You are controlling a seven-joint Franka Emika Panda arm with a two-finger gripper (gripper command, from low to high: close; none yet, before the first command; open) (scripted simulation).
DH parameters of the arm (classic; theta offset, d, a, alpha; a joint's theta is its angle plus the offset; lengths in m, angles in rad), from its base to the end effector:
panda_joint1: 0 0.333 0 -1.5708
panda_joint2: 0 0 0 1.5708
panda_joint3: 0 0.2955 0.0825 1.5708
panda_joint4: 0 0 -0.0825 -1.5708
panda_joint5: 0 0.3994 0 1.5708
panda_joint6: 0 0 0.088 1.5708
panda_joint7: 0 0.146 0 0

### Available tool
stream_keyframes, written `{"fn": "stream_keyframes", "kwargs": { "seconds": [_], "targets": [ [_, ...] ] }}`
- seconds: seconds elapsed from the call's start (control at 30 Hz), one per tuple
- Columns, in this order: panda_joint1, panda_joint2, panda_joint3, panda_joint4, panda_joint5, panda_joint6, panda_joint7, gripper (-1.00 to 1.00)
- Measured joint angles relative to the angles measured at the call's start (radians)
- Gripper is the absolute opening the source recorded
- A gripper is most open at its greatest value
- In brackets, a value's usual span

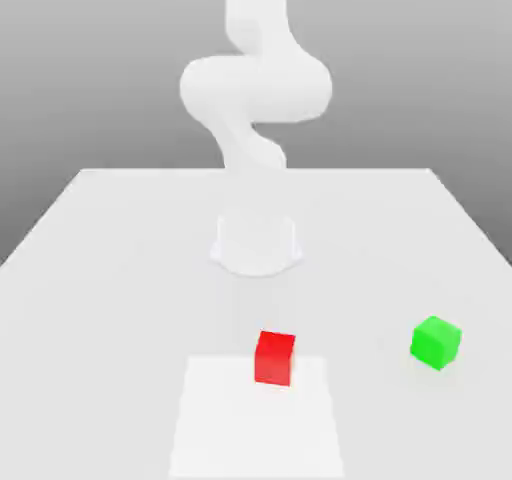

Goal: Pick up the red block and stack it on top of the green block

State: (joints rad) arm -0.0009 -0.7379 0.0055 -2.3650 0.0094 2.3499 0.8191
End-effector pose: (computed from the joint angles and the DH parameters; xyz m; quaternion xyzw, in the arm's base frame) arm 0.4282 0.0028 0.6157 -0.8581 0.3723 -0.3231 0.1437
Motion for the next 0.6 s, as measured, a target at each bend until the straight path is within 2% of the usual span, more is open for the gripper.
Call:
{"fn": "stream_keyframes", "kwargs": {
  "seconds": [0.47,0.6],
  "targets": [
    [-0.001,0.439,0.065,-0.440,0.035,0.341,0.155,0.00],
    [-0.006,0.657,0.083,-0.543,0.010,0.505,0.226,0.00]
  ]
}}
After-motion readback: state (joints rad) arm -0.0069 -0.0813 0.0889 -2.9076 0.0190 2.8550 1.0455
